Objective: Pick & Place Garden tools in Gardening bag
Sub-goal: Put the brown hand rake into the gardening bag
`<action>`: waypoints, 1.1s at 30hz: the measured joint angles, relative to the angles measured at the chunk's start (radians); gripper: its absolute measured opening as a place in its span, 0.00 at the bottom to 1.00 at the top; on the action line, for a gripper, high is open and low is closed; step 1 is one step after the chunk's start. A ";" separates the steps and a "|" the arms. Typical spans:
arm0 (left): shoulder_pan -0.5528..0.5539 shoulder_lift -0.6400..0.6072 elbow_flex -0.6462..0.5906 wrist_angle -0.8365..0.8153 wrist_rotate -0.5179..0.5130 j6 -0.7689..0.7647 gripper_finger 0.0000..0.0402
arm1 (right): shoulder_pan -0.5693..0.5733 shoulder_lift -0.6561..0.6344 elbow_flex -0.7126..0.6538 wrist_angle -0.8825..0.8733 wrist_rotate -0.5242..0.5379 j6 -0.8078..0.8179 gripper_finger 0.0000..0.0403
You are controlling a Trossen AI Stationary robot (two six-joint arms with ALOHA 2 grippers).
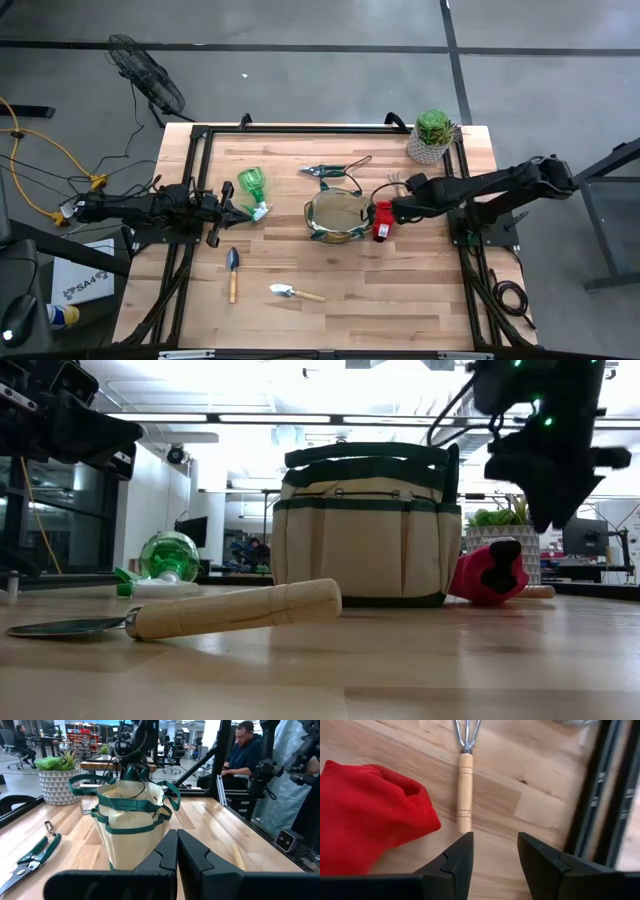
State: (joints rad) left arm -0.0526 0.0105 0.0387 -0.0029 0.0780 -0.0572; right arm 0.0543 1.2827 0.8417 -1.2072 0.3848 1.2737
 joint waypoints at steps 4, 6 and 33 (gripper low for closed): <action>0.000 0.000 0.000 0.000 0.000 0.000 0.00 | -0.063 0.000 -0.037 0.082 -0.037 -0.097 0.36; 0.000 0.000 0.000 0.000 0.000 0.000 0.00 | -0.092 0.000 -0.046 0.109 -0.047 -0.132 0.36; 0.000 0.000 0.000 0.000 0.000 0.000 0.00 | -0.248 0.000 -0.257 0.431 -0.206 -0.303 0.56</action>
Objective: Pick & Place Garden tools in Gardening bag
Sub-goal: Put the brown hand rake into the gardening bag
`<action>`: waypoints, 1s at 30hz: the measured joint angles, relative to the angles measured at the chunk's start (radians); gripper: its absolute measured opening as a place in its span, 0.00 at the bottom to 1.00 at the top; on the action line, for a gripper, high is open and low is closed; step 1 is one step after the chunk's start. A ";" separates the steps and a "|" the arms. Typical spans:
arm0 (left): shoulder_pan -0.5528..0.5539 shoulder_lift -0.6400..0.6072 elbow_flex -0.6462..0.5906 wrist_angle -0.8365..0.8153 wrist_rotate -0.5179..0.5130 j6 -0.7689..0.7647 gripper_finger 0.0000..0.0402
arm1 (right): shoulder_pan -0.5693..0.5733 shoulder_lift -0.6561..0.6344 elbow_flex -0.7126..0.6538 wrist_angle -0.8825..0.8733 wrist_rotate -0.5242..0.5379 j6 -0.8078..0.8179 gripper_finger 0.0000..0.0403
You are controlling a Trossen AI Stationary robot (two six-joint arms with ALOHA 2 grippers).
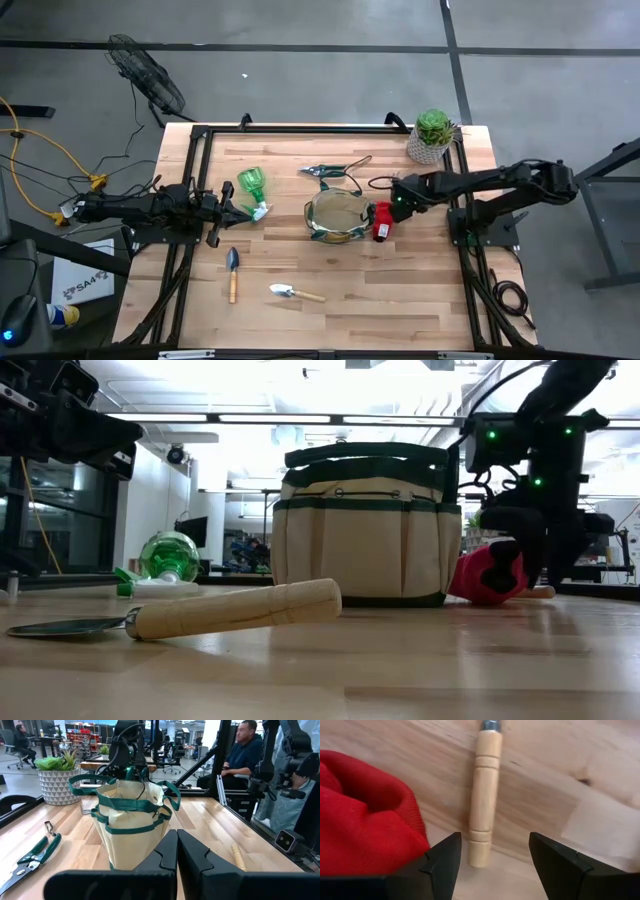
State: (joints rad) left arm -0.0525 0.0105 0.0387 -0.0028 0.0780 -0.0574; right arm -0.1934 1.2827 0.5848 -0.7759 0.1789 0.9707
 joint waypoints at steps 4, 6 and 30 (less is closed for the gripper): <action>0.000 0.000 0.000 0.000 0.000 0.000 0.00 | 0.000 0.000 -0.020 0.037 0.004 -0.012 0.56; 0.000 0.000 0.000 0.000 0.000 0.000 0.00 | -0.007 0.000 -0.034 0.062 0.014 -0.026 0.56; 0.000 0.000 0.000 0.000 0.000 0.000 0.00 | -0.212 0.004 -0.047 0.271 -0.012 -0.223 0.56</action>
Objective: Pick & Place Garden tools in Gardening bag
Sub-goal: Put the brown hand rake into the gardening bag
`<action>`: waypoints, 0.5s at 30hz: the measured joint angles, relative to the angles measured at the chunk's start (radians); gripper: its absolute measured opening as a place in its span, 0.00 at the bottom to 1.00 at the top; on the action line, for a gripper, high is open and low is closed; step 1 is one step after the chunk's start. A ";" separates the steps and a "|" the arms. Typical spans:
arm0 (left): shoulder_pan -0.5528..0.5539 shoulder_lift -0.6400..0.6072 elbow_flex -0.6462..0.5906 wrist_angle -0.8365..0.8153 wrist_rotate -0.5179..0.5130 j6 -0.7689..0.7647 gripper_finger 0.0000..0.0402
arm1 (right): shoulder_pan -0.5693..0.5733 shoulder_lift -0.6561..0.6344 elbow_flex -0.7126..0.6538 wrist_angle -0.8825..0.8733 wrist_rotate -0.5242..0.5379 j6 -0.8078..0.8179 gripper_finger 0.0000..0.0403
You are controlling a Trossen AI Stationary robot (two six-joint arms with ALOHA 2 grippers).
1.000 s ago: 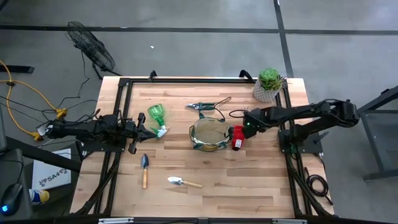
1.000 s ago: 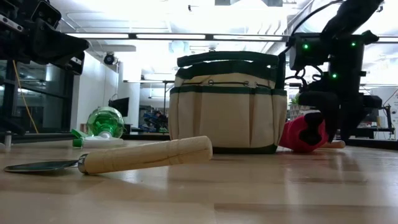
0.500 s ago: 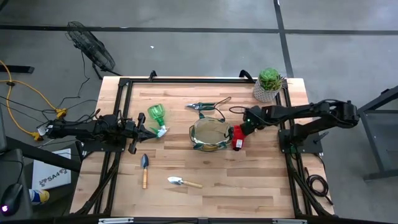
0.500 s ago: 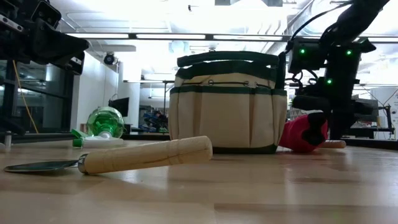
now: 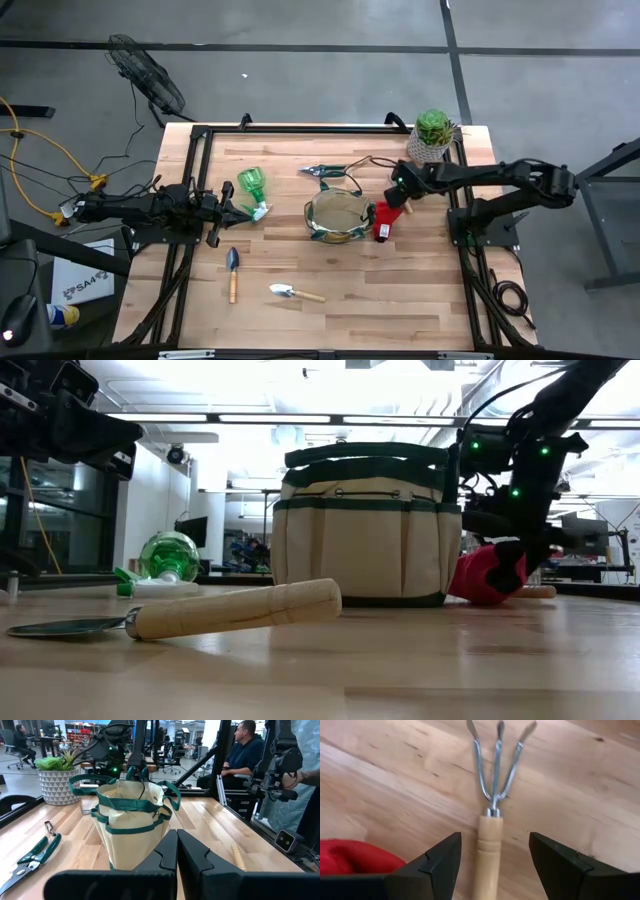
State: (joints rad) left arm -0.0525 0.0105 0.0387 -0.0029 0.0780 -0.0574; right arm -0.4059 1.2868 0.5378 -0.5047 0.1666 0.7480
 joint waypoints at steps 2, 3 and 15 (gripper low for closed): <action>0.000 0.000 0.000 0.000 0.000 0.000 0.00 | -0.007 0.017 0.000 0.018 -0.025 -0.015 0.56; 0.000 0.000 0.000 0.000 0.000 0.000 0.00 | -0.009 0.031 0.000 0.021 -0.033 -0.019 0.56; 0.000 0.000 0.000 0.000 0.000 0.000 0.00 | -0.013 0.111 0.004 0.048 -0.029 -0.033 0.56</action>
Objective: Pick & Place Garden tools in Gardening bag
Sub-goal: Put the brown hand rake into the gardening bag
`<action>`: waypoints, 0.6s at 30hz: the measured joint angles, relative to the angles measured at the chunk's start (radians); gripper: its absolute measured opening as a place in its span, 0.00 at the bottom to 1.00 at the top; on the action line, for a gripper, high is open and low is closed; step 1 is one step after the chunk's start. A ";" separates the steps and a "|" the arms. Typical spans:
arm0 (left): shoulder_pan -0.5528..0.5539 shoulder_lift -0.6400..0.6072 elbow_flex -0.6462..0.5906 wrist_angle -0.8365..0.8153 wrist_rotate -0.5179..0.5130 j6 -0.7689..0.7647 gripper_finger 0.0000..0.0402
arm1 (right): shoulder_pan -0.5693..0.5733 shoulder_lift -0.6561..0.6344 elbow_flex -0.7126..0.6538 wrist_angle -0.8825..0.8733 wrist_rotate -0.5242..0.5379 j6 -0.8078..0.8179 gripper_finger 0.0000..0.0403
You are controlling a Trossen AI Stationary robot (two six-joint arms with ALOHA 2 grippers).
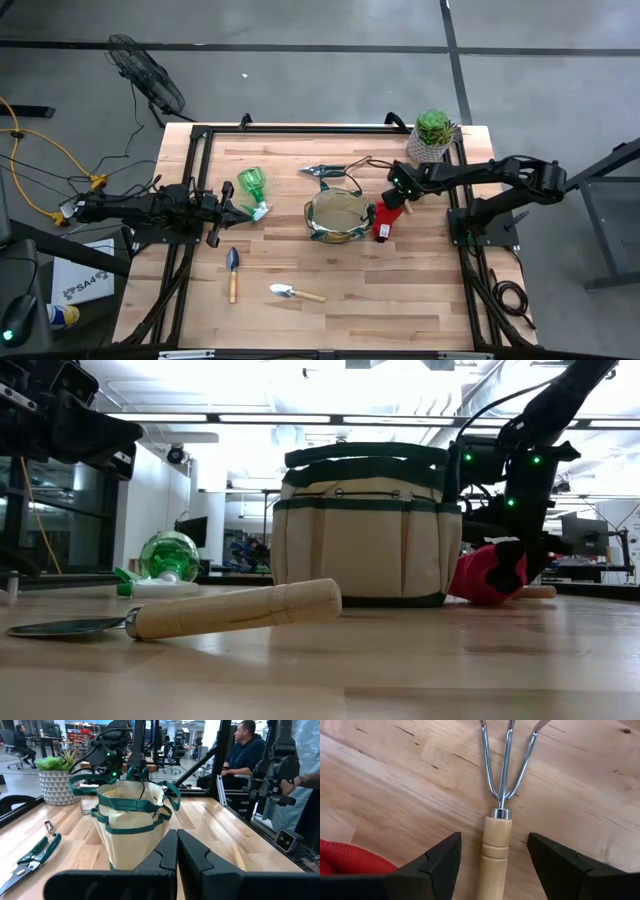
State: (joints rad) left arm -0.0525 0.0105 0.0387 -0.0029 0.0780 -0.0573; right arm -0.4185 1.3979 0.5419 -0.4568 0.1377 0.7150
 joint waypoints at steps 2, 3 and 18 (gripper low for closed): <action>0.000 0.000 0.000 0.000 0.000 0.000 0.00 | -0.005 0.001 0.000 0.002 -0.003 -0.002 0.54; 0.000 0.000 0.000 0.000 0.000 0.000 0.00 | -0.008 0.001 0.000 0.003 -0.004 -0.002 0.52; 0.000 0.000 0.000 0.000 0.000 0.000 0.00 | -0.010 -0.007 -0.002 -0.003 -0.002 0.017 0.15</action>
State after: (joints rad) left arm -0.0525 0.0105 0.0387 -0.0029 0.0780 -0.0574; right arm -0.4290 1.3909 0.5396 -0.4594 0.1361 0.7322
